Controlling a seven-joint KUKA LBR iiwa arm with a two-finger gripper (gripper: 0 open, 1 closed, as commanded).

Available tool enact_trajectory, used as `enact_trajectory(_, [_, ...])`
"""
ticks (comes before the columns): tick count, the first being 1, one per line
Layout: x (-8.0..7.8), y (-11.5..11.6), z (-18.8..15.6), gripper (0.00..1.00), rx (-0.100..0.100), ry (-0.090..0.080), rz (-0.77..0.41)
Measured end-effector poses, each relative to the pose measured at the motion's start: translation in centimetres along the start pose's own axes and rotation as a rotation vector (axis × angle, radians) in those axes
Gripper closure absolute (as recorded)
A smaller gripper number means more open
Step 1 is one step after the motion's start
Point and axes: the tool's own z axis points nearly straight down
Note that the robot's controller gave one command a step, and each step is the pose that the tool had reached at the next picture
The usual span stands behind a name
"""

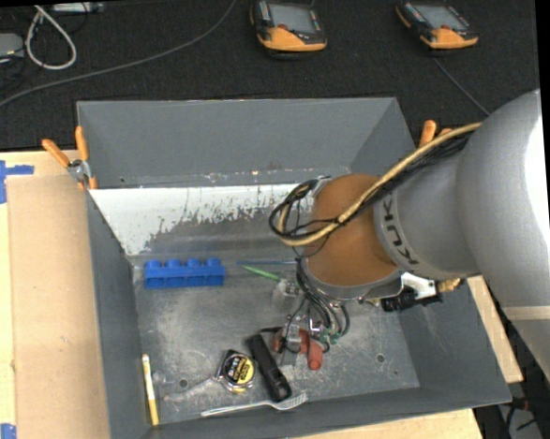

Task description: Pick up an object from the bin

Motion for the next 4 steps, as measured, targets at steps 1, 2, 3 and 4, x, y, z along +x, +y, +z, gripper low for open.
enact_trajectory(1, [-0.2, 0.1, -0.6, 1.0, 0.002, 0.007, -0.091])
enact_trajectory(2, [-0.2, 0.1, -0.6, 1.0, 0.002, 0.007, -0.09])
enact_trajectory(3, [0.1, 0.0, -1.9, 1.0, 0.004, 0.017, -0.09])
enact_trajectory(4, [0.0, 0.0, -5.6, 1.0, 0.004, 0.017, -0.09])
